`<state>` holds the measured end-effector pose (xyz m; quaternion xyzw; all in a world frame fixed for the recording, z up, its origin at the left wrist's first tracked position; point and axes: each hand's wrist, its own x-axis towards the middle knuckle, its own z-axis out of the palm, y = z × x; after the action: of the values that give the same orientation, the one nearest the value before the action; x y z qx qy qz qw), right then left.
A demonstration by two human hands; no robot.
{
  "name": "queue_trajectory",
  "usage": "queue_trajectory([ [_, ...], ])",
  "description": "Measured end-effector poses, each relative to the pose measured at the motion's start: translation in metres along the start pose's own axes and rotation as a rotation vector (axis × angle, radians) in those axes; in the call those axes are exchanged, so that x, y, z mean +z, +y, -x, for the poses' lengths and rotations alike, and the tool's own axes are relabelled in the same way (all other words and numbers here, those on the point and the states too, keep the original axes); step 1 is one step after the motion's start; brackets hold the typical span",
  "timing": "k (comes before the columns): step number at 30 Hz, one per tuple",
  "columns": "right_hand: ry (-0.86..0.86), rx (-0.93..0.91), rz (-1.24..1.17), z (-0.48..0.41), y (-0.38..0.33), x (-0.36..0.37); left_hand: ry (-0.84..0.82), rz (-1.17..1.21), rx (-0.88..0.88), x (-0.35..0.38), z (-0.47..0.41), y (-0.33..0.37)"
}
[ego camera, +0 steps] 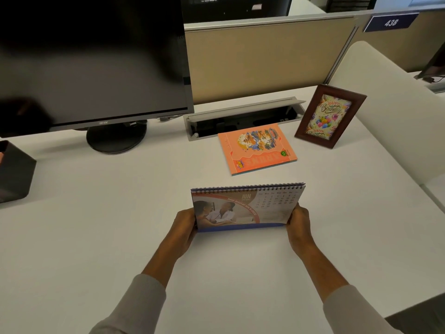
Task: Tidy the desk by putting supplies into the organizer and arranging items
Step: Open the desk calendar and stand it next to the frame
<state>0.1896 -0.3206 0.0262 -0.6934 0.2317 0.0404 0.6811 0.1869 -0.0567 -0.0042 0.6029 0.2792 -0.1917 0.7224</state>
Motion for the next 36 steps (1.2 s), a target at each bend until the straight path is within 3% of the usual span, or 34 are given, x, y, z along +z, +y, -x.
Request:
queue_trajectory([
  [4, 0.143, -0.021, -0.073, 0.004, -0.002, 0.003, 0.196, -0.215, 0.091, -0.014, -0.004, -0.004],
  [8, 0.265, -0.113, -0.097, 0.018, 0.0, 0.006, 0.337, -0.415, 0.315, -0.02, 0.009, 0.002],
  [12, 0.305, -0.189, -0.13, 0.024, -0.009, 0.007, 0.188, -0.454, 0.511, -0.028, 0.014, 0.015],
  [18, 0.252, -0.228, -0.148, 0.022, -0.022, 0.012, 0.085, -0.532, 0.593, -0.031, 0.019, 0.028],
  [27, 0.07, -0.352, -0.091, 0.0, -0.071, 0.031, 0.096, -0.666, 1.069, -0.03, 0.055, 0.008],
  [36, -0.322, -0.356, 0.021, -0.048, -0.118, 0.095, 0.176, -0.96, 1.241, -0.007, 0.08, -0.017],
])
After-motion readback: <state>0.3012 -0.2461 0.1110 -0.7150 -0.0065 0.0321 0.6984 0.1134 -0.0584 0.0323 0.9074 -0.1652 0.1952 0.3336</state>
